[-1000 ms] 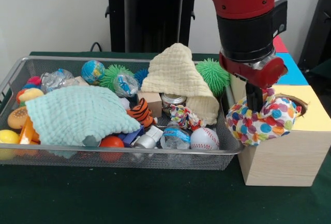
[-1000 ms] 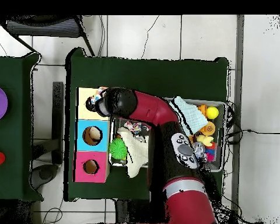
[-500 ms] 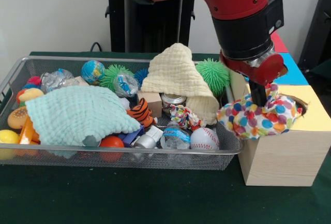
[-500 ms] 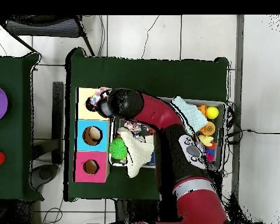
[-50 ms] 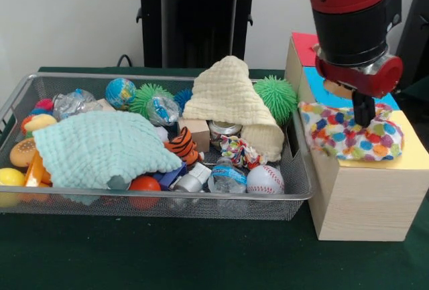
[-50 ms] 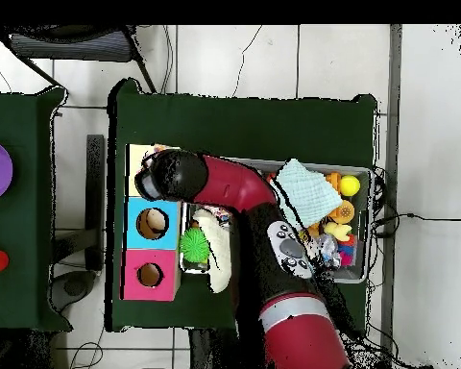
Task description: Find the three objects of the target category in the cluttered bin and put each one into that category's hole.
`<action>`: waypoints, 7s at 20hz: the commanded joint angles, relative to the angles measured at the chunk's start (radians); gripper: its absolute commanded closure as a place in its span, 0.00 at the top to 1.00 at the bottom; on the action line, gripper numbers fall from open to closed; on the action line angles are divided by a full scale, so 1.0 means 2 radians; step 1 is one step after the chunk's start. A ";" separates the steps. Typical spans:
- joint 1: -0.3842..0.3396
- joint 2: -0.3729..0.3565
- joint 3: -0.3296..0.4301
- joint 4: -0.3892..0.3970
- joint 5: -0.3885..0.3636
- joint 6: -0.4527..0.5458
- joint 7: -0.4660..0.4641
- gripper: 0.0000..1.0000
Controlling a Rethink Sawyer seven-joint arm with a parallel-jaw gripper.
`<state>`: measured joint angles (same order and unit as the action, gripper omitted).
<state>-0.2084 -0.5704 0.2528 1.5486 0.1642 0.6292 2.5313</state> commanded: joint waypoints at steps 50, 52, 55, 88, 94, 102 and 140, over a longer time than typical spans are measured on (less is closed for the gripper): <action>0.058 0.005 -0.066 -0.013 -0.059 0.158 -0.046 0.00; 0.052 0.007 -0.058 -0.027 -0.059 0.172 -0.050 0.00; 0.047 0.009 -0.059 -0.052 -0.067 0.183 -0.053 0.00; 0.012 0.015 -0.004 0.000 -0.050 0.029 0.002 0.00; 0.025 0.031 -0.027 -0.019 -0.070 0.031 0.006 0.00; 0.030 0.054 -0.035 -0.046 -0.075 0.044 0.004 0.00; 0.028 -0.005 -0.010 -0.036 -0.033 0.070 0.023 0.00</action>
<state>-0.1748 -0.5472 0.2086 1.4503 0.0908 0.6920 2.5313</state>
